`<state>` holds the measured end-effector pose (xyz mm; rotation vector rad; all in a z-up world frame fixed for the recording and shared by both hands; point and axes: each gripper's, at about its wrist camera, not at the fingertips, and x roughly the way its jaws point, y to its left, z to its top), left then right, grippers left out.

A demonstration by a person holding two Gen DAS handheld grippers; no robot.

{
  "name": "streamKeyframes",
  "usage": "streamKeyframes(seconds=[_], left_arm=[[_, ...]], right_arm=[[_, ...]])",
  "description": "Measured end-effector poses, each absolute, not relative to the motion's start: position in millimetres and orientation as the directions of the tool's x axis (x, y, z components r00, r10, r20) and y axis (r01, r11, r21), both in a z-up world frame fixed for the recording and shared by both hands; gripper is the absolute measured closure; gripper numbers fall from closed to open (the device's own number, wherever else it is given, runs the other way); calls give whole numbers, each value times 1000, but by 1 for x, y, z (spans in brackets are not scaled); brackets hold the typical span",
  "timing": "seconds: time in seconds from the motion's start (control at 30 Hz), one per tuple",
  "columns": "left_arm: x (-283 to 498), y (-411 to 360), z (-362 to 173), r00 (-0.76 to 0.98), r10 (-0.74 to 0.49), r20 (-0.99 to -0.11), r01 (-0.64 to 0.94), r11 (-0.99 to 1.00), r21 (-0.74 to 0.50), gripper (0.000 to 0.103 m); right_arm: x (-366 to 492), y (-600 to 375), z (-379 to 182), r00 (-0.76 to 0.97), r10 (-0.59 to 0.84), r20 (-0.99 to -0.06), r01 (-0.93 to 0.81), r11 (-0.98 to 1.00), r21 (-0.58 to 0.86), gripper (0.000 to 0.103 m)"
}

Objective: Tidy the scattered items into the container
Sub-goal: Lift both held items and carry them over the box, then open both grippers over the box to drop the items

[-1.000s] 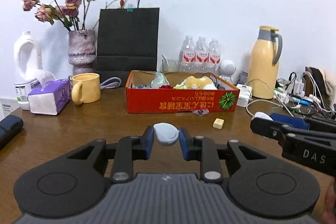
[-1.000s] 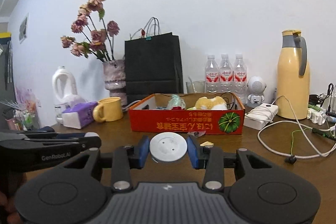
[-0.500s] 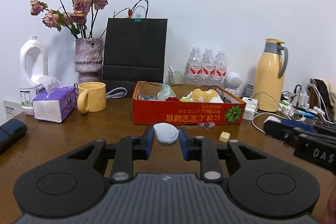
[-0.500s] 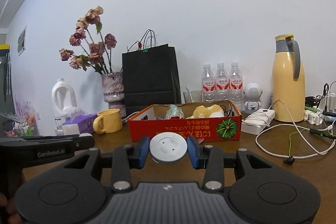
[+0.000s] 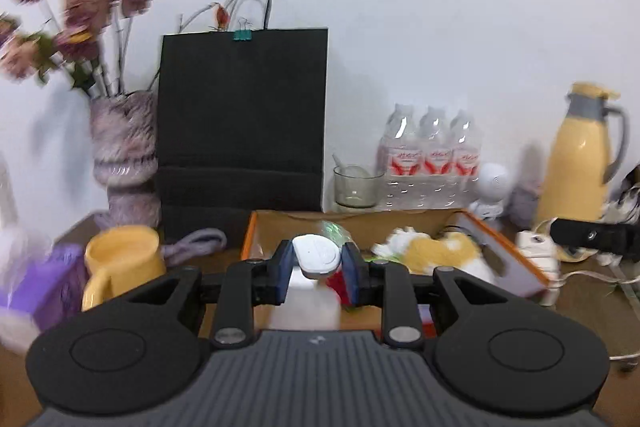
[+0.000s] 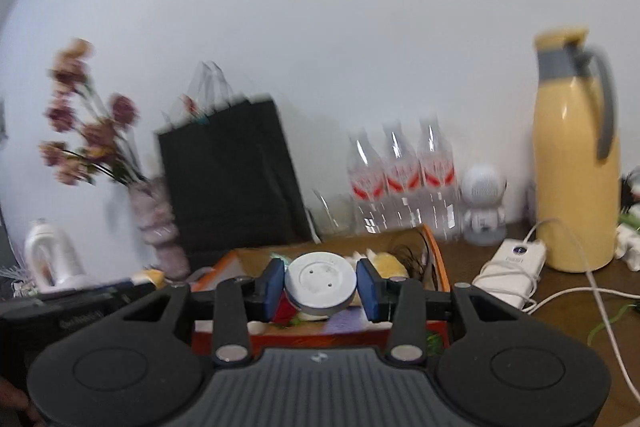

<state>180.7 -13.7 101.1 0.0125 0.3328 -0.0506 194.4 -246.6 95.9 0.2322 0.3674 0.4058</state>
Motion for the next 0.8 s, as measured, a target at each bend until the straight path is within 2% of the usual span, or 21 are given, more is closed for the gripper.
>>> streamKeyframes(seconds=[0.2, 0.3, 0.47, 0.57, 0.7, 0.73, 0.8], left_arm=[[273, 0, 96, 870, -54, -490, 46, 999, -29, 76], [306, -2, 82, 813, -59, -579, 63, 998, -13, 76], [337, -8, 61, 755, -2, -656, 57, 996, 62, 76], [352, -3, 53, 714, -19, -700, 52, 998, 27, 76], [370, 1, 46, 649, -55, -759, 54, 998, -26, 75], [373, 3, 47, 648, -45, -760, 44, 999, -21, 73], [377, 7, 51, 641, -38, -766, 28, 999, -26, 67]], right_arm=[[293, -252, 78, 753, 416, -509, -247, 897, 367, 65], [321, -237, 65, 693, 434, -575, -262, 895, 361, 65], [348, -194, 50, 612, 423, -668, -341, 904, 260, 65], [357, -166, 44, 555, 404, -727, -400, 896, 193, 65], [365, -144, 32, 517, 309, -798, -395, 913, 98, 65], [367, -141, 31, 511, 300, -805, -392, 915, 92, 62], [367, -142, 35, 491, 319, -810, -388, 913, 125, 47]])
